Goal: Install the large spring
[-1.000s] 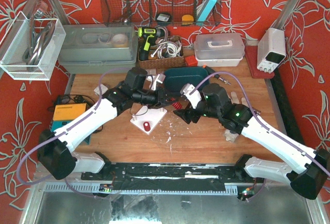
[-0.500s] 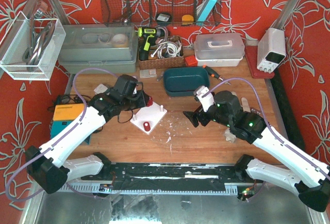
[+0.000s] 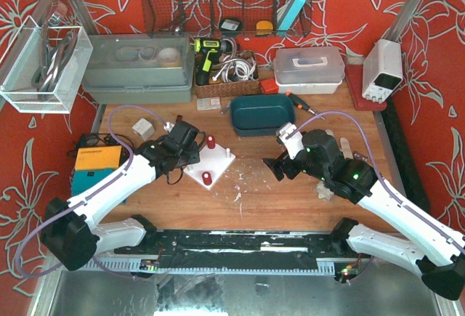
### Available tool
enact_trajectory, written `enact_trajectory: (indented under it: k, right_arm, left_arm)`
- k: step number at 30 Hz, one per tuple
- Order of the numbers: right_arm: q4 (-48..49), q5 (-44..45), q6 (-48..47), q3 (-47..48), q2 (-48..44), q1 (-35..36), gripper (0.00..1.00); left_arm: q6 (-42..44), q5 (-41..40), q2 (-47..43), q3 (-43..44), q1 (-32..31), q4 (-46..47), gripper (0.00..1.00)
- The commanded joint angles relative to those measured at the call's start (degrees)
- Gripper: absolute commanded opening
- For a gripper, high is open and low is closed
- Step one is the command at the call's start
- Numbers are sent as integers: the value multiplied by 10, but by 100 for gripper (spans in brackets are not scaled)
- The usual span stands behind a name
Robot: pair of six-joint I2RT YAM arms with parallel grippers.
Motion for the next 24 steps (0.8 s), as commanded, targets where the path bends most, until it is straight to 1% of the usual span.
enact_trajectory:
  k: [1,13,24]
  right_arm:
    - [-19,19,-11,10,-9,2,99]
    - [-21,30,-9,-1,-22,3,99]
    - [-28,38,-2,2,-24,2,99]
  left_arm:
    - [11,-25,12,-1,1,12,0]
    - [19,-32,17,-14,1,10,0]
    - [37,-29,27,-45,2,58,0]
